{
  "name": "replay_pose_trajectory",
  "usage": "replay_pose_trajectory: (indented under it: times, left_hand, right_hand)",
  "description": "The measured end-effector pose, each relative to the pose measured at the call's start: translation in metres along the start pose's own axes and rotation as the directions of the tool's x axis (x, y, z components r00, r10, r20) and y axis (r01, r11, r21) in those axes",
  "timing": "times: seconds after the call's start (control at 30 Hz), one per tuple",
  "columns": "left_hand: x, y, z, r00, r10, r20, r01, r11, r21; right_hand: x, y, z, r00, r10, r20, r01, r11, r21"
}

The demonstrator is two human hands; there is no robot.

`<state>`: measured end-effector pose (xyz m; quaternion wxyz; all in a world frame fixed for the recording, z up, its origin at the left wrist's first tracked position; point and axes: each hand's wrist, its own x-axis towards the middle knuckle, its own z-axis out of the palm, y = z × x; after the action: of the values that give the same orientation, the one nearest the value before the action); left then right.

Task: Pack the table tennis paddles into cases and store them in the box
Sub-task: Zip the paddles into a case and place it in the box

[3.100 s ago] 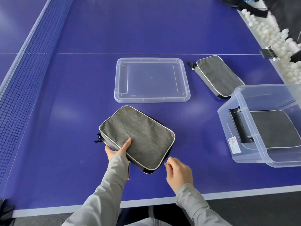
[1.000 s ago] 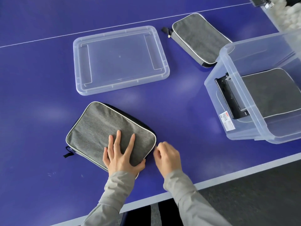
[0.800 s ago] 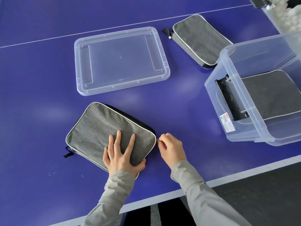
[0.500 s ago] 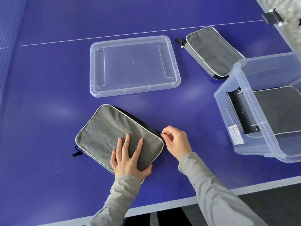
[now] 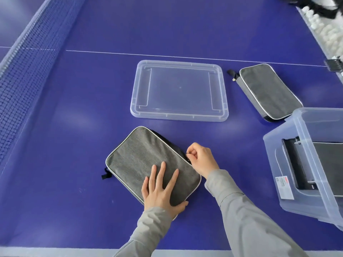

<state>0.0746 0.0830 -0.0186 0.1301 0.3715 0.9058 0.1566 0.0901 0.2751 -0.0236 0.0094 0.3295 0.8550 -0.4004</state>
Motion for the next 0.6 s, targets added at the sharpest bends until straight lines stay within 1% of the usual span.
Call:
replay_pose_trajectory:
  times: [0.07, 0.1, 0.13, 0.17, 0.2, 0.23, 0.27, 0.3, 0.33, 0.37, 0.4, 0.47, 0.5, 0.57, 0.6]
  left_hand:
    - [0.001, -0.007, -0.004, 0.997, -0.027, -0.077, 0.018, 0.993, -0.118]
    - [0.000, -0.012, -0.006, 0.986, -0.085, -0.142, 0.057, 0.980, -0.189]
    - [-0.001, -0.017, -0.008, 0.961, -0.187, -0.203, 0.131, 0.956, -0.261]
    - [-0.003, -0.021, -0.011, 0.913, -0.331, -0.240, 0.241, 0.910, -0.338]
    - [-0.004, -0.026, -0.015, 0.834, -0.495, -0.245, 0.369, 0.829, -0.420]
    - [-0.004, -0.032, -0.018, 0.727, -0.652, -0.216, 0.490, 0.713, -0.502]
    - [-0.003, -0.038, -0.022, 0.608, -0.780, -0.148, 0.583, 0.566, -0.583]
    - [-0.002, -0.044, -0.026, 0.501, -0.864, -0.046, 0.639, 0.405, -0.655]
    - [0.001, -0.050, -0.030, 0.421, -0.905, 0.066, 0.652, 0.251, -0.716]
    - [0.005, -0.055, -0.031, 0.375, -0.912, 0.164, 0.632, 0.123, -0.765]
    - [0.009, -0.060, -0.031, 0.361, -0.901, 0.240, 0.597, 0.025, -0.802]
    - [0.018, -0.064, -0.033, 0.360, -0.863, 0.356, 0.544, -0.116, -0.831]
    - [0.023, -0.066, -0.035, 0.343, -0.849, 0.402, 0.539, -0.172, -0.824]
    - [0.034, -0.070, -0.039, 0.266, -0.834, 0.484, 0.536, -0.289, -0.793]
    - [0.038, -0.072, -0.041, 0.251, -0.818, 0.517, 0.525, -0.334, -0.783]
  right_hand:
    - [0.001, -0.003, 0.000, 1.000, 0.000, 0.027, 0.001, 1.000, -0.018]
    - [0.000, -0.003, 0.000, 1.000, 0.006, 0.027, -0.005, 1.000, -0.018]
    - [-0.002, -0.002, 0.000, 1.000, 0.016, 0.022, -0.015, 1.000, -0.016]
    - [-0.004, -0.002, -0.001, 1.000, 0.026, 0.015, -0.026, 1.000, -0.012]
    - [-0.007, -0.001, -0.001, 0.999, 0.034, 0.008, -0.034, 0.999, -0.009]
    - [-0.008, -0.001, -0.001, 0.999, 0.037, -0.001, -0.037, 0.999, -0.007]
    - [-0.010, -0.002, -0.001, 0.999, 0.037, -0.010, -0.037, 0.999, -0.004]
    - [-0.010, -0.003, -0.001, 0.999, 0.035, -0.018, -0.035, 0.999, 0.000]
    - [-0.011, -0.004, 0.000, 0.999, 0.037, -0.026, -0.037, 0.999, 0.006]
    - [-0.010, -0.005, 0.000, 0.999, 0.042, -0.032, -0.042, 0.999, 0.014]
    - [-0.009, -0.006, 0.000, 0.998, 0.053, -0.036, -0.052, 0.998, 0.025]
    - [-0.007, -0.007, 0.001, 0.997, 0.075, -0.035, -0.073, 0.996, 0.041]
    - [-0.005, -0.008, 0.001, 0.996, 0.083, -0.031, -0.082, 0.996, 0.043]
    - [-0.004, -0.010, 0.002, 0.995, 0.094, -0.018, -0.094, 0.995, 0.034]
    - [-0.003, -0.010, 0.002, 0.995, 0.099, -0.014, -0.099, 0.995, 0.027]
